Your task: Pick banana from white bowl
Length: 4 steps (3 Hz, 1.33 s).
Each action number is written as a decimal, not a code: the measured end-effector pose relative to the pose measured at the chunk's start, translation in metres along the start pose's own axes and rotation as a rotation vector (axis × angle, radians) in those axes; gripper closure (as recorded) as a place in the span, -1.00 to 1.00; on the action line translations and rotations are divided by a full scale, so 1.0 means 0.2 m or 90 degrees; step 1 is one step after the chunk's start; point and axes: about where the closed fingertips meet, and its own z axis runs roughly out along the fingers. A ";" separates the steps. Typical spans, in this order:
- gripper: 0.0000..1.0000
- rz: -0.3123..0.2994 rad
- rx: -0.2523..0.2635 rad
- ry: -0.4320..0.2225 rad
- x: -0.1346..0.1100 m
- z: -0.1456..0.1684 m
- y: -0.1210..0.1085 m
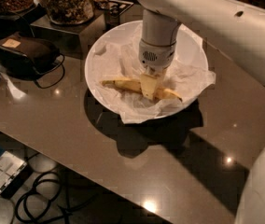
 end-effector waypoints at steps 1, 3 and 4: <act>1.00 -0.006 0.018 -0.019 -0.02 -0.02 0.03; 1.00 -0.033 0.024 -0.042 0.00 -0.14 0.19; 1.00 -0.041 0.025 -0.037 -0.01 -0.18 0.24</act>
Offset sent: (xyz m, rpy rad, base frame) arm -0.0430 0.0108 0.0315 0.0282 -0.0430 0.0403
